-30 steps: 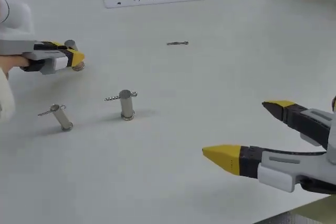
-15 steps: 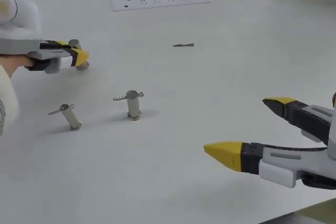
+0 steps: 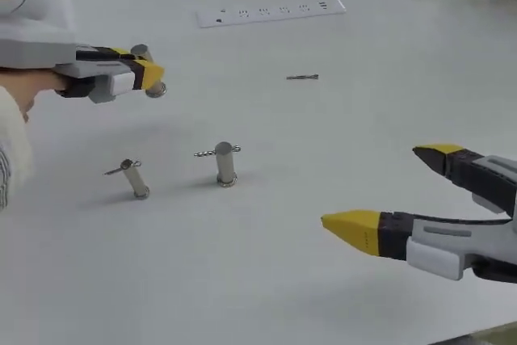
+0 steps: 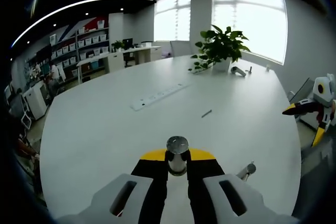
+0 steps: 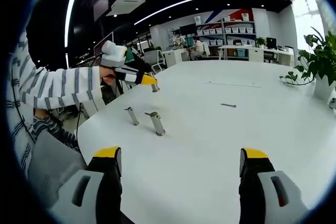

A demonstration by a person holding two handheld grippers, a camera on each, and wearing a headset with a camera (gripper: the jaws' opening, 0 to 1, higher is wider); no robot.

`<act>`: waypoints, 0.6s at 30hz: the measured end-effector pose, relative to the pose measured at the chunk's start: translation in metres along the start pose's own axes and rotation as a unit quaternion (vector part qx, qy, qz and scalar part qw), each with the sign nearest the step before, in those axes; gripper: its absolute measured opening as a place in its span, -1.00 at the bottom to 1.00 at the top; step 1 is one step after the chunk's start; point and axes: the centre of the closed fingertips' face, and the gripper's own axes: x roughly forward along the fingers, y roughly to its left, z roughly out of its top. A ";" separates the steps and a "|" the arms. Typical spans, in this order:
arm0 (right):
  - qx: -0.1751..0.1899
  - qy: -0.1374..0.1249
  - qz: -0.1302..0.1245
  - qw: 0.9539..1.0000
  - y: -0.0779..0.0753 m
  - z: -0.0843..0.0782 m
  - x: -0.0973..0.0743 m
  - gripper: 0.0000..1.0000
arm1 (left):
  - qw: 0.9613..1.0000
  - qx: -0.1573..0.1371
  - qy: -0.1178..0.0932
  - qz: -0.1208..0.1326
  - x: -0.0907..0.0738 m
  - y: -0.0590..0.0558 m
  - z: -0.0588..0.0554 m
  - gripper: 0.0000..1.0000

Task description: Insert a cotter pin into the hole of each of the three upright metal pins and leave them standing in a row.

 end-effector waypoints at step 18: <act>-0.020 -0.025 0.023 0.999 0.007 0.015 -0.005 0.84 | 0.998 0.035 -0.018 -0.047 -0.043 -0.102 0.015 -0.82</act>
